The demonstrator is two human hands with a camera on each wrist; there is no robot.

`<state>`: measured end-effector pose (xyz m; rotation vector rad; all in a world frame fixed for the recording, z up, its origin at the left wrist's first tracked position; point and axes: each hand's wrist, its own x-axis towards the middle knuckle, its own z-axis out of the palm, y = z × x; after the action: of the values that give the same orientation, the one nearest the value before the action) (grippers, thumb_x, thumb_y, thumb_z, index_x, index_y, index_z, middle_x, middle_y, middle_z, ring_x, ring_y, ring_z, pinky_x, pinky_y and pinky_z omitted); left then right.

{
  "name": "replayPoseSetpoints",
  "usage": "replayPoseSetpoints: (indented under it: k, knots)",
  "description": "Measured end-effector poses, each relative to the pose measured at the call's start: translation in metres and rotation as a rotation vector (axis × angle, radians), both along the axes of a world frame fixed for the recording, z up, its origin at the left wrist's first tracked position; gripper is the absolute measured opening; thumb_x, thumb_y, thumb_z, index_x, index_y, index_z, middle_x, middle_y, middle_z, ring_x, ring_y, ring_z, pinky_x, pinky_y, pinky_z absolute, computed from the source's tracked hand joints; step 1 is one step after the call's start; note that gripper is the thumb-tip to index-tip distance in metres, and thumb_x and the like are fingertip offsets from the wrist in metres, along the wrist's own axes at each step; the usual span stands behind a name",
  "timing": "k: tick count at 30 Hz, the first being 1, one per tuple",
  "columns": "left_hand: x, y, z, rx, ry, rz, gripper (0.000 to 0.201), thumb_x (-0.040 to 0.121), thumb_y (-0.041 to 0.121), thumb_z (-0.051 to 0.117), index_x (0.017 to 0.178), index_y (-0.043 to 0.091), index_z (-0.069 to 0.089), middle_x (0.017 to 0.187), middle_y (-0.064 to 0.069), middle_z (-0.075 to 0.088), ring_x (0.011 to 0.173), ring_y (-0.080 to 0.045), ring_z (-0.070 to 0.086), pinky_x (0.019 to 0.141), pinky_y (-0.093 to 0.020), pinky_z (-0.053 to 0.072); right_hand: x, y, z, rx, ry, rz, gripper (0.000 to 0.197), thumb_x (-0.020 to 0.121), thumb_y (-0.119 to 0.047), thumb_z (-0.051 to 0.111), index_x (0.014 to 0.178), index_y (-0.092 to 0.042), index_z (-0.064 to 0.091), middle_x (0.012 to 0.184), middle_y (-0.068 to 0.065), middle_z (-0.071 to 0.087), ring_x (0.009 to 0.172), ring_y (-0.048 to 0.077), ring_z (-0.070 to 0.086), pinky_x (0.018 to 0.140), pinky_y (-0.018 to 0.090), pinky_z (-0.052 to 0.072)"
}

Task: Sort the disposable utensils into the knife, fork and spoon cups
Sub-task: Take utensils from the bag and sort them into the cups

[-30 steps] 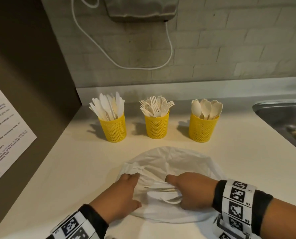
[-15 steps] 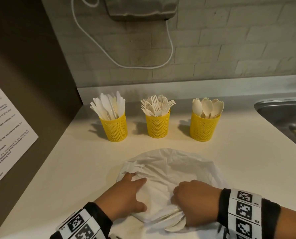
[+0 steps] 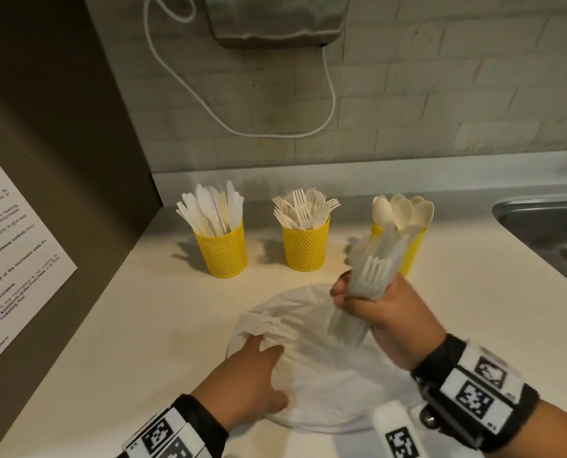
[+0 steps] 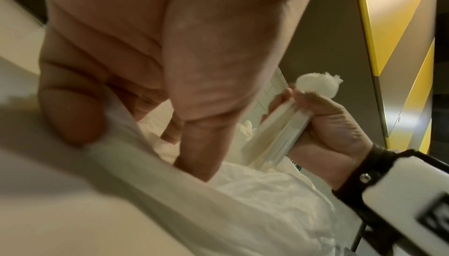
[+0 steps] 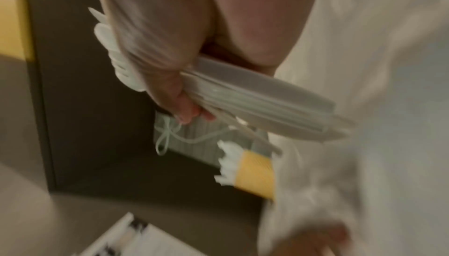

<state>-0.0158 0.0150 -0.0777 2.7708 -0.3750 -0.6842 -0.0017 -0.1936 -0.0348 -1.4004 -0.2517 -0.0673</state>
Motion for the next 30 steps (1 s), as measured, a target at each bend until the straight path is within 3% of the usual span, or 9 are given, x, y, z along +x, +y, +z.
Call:
replayPoseSetpoints:
  k: [4,8,10,13,16,19,22,27,30]
  knots:
    - [0.004,-0.005,0.000,-0.010,-0.009,0.007,0.073,0.075,0.041,0.062,0.141,0.031,0.032,0.149,-0.002,0.024,0.124,-0.024,0.046,0.096,-0.027,0.043,-0.004,0.022,-0.026,-0.317,0.104,0.103,0.046,0.065,0.002,0.071,0.098,-0.026,0.057,0.076,-0.008,0.067,0.076,0.003,0.063,0.075,0.021,0.051]
    - [0.004,-0.002,0.000,-0.006,-0.018,-0.019,0.072,0.074,0.041,0.063,0.139,0.030,0.034,0.146,0.001,0.029,0.126,-0.022,0.045,0.099,-0.029,0.043,-0.002,0.021,-0.040,-0.495,0.234,0.136,0.020,0.069,-0.004,0.070,0.085,-0.015,0.066,0.074,-0.005,0.066,0.074,0.009,0.061,0.075,0.026,0.050]
    - [0.004,0.000,0.005,-0.003,-0.039,-0.045,0.075,0.074,0.041,0.063,0.141,0.031,0.032,0.152,0.001,0.023,0.132,-0.021,0.040,0.104,-0.029,0.039,0.004,0.018,-0.033,-0.429,0.275,0.090,0.020,0.060,-0.012,0.072,0.079,-0.013,0.068,0.076,0.003,0.067,0.078,0.020,0.064,0.079,0.034,0.052]
    - [0.006,0.005,0.024,-0.041,-0.095,-0.044,0.073,0.079,0.041,0.061,0.144,0.032,0.028,0.156,0.007,0.018,0.135,-0.014,0.036,0.106,-0.021,0.032,0.022,0.010,-0.009,-0.178,0.290,0.041,0.023,0.050,-0.007,0.066,0.072,-0.006,0.059,0.068,0.012,0.057,0.066,0.024,0.059,0.065,0.034,0.052]
    - [0.010,0.004,0.062,-0.203,-0.263,0.111,0.053,0.085,0.038,0.059,0.135,0.035,0.043,0.128,0.011,0.051,0.102,-0.004,0.056,0.086,-0.015,0.039,0.039,0.001,0.014,-0.016,0.268,0.087,0.017,0.068,0.003,0.065,0.080,-0.004,0.056,0.065,0.008,0.054,0.056,0.018,0.056,0.054,0.027,0.048]
    - [0.031,-0.010,0.082,-0.596,-0.324,0.292,0.038,0.079,0.037,0.068,0.116,0.037,0.057,0.104,0.017,0.059,0.062,-0.001,0.052,0.060,-0.012,0.040,0.047,0.001,0.022,0.052,0.292,0.160,0.017,0.079,0.010,0.059,0.085,-0.006,0.056,0.066,0.006,0.054,0.054,0.017,0.055,0.051,0.027,0.047]
    - [0.054,-0.035,0.084,-0.925,-0.140,0.326,0.047,0.064,0.048,0.075,0.105,0.028,0.064,0.088,0.010,0.062,0.062,-0.001,0.054,0.051,-0.016,0.039,0.046,0.012,0.020,0.053,0.307,0.241,0.025,0.080,0.013,0.055,0.094,-0.006,0.063,0.068,0.004,0.061,0.054,0.011,0.057,0.050,0.023,0.047]
    - [0.068,-0.063,0.070,-1.031,-0.181,0.441,0.025,0.075,0.021,0.073,0.097,0.023,0.063,0.088,0.004,0.071,0.078,-0.012,0.068,0.059,-0.027,0.054,0.041,0.027,0.006,0.034,0.363,0.259,0.040,0.078,0.017,0.052,0.108,-0.006,0.064,0.085,0.011,0.063,0.072,0.014,0.059,0.058,0.023,0.049]
    - [0.070,-0.060,0.062,-1.127,-0.076,0.471,0.011,0.081,0.014,0.067,0.088,0.023,0.066,0.076,0.005,0.072,0.059,-0.009,0.064,0.053,-0.027,0.052,0.037,0.021,-0.001,0.174,0.443,0.291,0.031,0.081,0.008,0.057,0.107,-0.008,0.064,0.084,0.010,0.066,0.071,0.016,0.063,0.063,0.025,0.054]
